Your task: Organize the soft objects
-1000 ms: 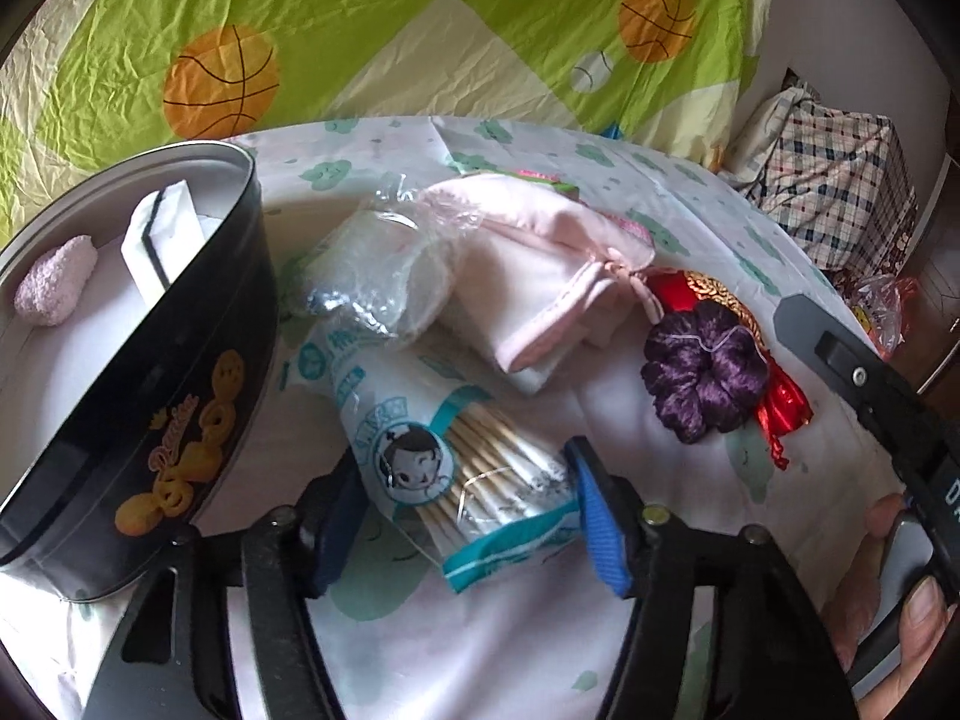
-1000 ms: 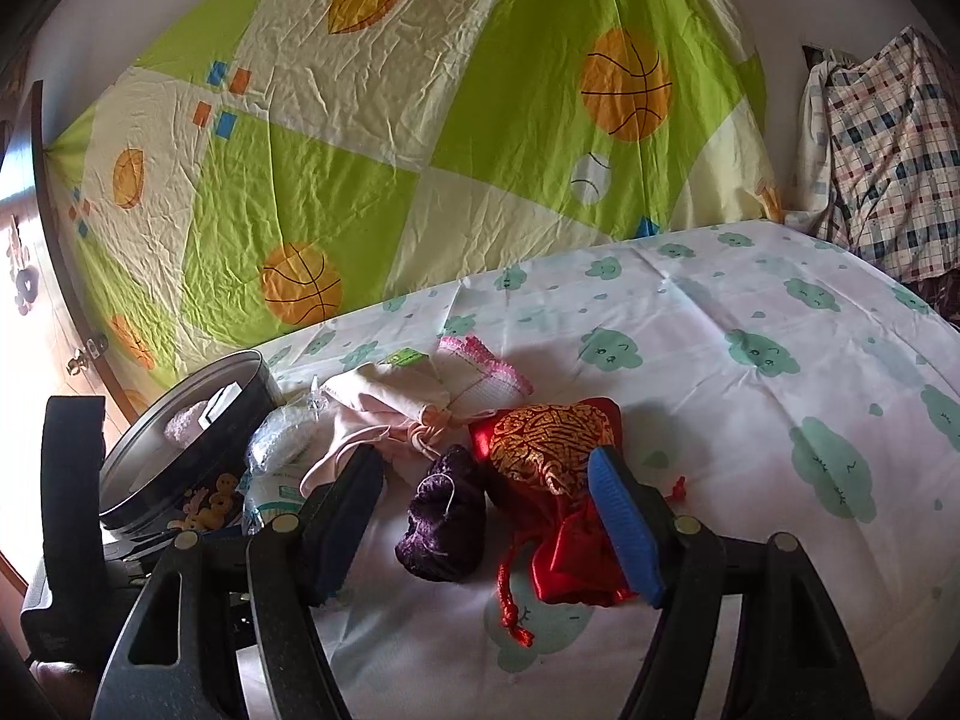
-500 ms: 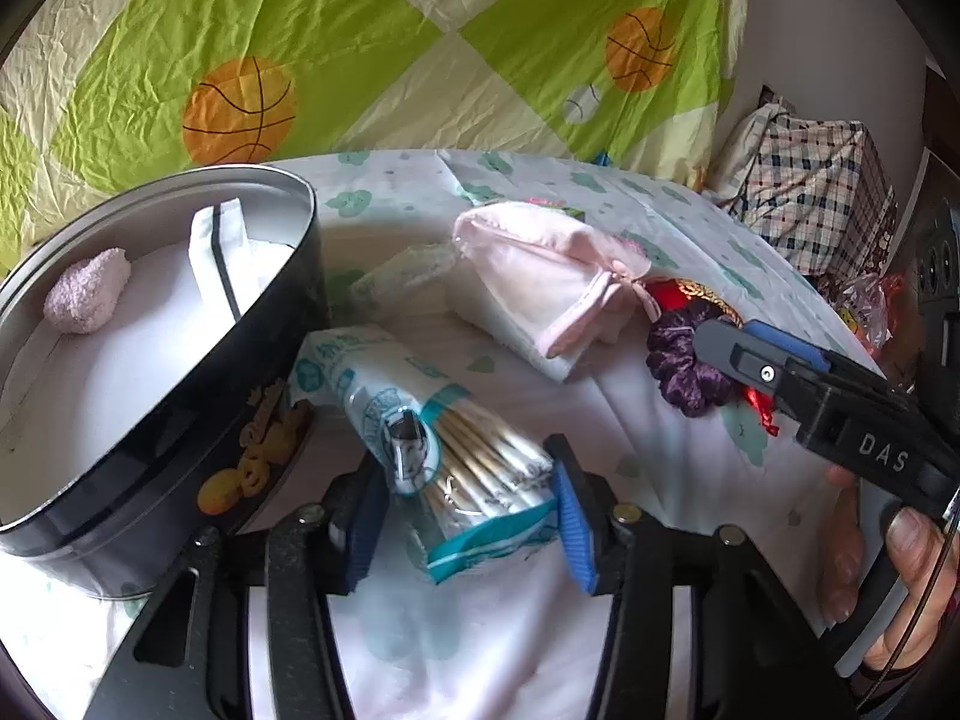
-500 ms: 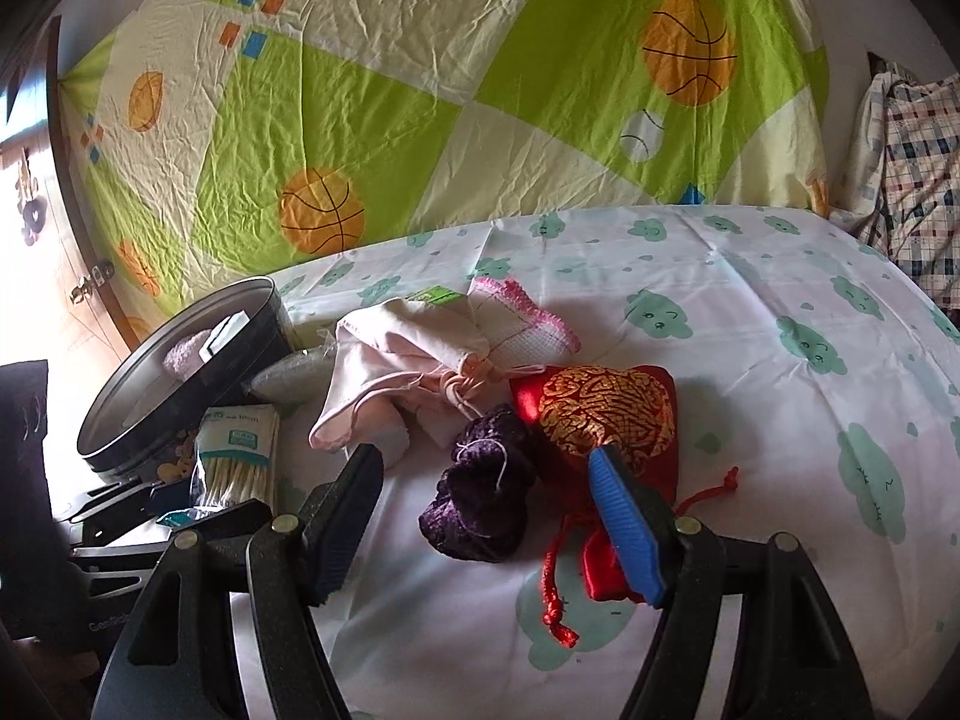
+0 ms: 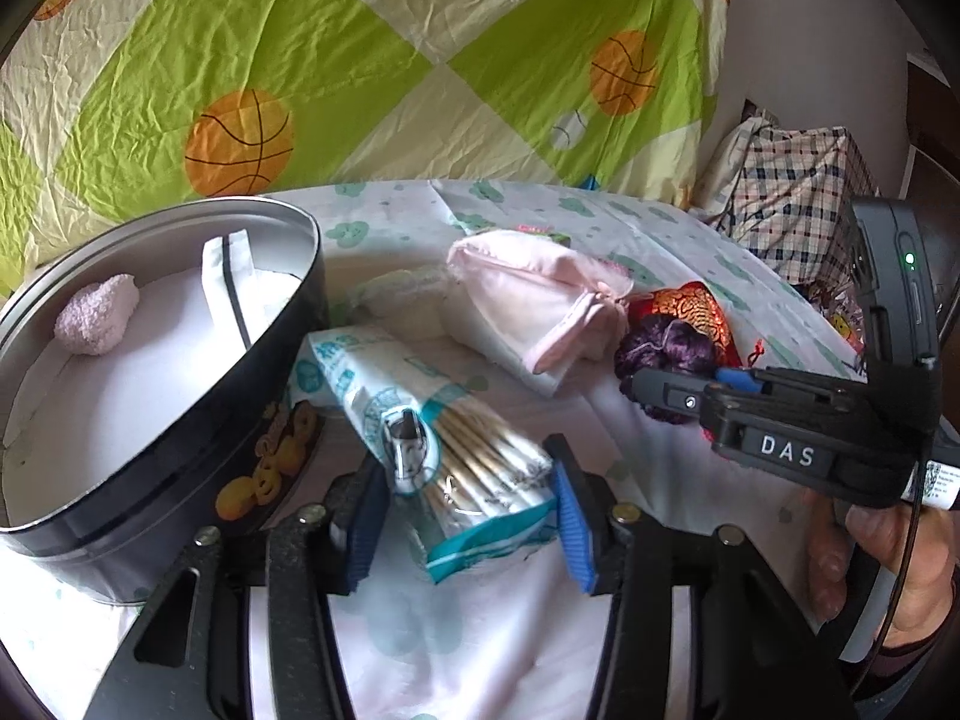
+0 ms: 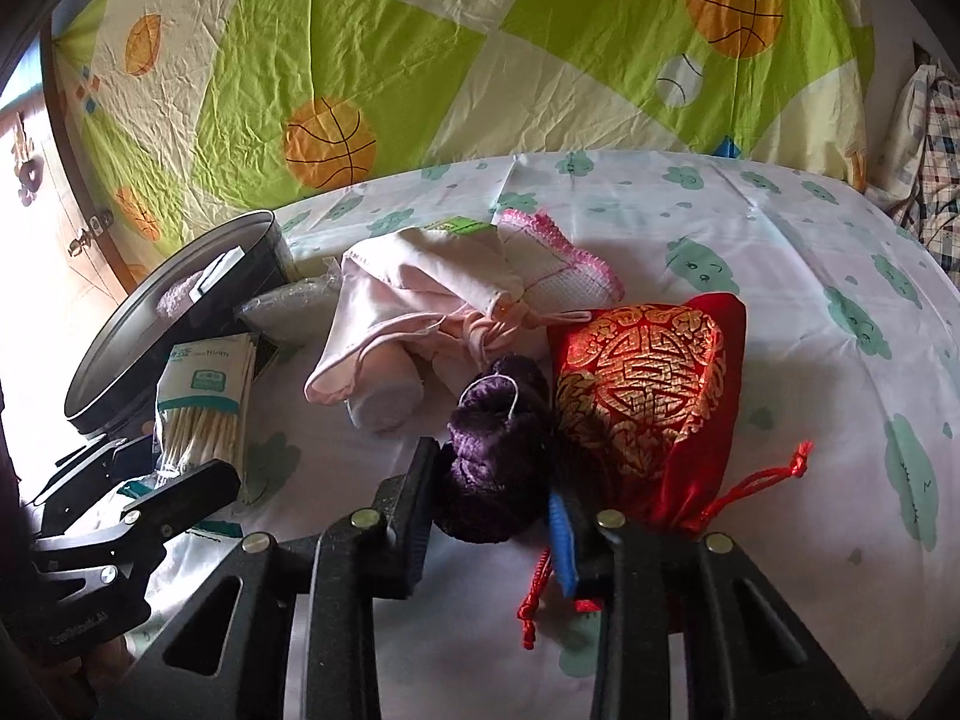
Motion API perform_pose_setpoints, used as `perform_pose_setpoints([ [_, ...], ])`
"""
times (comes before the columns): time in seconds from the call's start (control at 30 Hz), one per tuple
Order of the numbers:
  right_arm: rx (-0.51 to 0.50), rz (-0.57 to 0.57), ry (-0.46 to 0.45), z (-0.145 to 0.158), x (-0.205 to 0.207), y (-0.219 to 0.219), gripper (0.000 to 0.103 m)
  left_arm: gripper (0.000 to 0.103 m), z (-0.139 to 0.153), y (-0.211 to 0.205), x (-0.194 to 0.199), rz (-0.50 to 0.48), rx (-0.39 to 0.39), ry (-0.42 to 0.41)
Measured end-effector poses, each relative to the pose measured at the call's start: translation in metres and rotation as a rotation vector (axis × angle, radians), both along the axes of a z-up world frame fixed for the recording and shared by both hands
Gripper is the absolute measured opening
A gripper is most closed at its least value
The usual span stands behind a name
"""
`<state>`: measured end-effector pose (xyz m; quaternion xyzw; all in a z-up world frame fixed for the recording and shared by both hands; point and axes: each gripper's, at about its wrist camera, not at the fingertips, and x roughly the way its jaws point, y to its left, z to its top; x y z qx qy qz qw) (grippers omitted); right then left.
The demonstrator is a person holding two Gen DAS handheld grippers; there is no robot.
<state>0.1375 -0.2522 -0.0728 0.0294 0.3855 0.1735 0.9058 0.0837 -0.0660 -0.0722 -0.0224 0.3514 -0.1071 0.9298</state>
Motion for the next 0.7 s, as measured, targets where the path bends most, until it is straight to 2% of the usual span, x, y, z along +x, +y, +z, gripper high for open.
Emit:
perform_pose_setpoints([
  [0.1, -0.003, -0.001, -0.033, 0.003, -0.006, 0.001, 0.029, 0.049, 0.003, 0.001, -0.005, -0.006, -0.004, -0.036],
  [0.7, 0.089, 0.0, -0.26, 0.027, -0.04, -0.007, 0.029, 0.049, 0.017, 0.003, -0.031, -0.007, -0.03, -0.222],
])
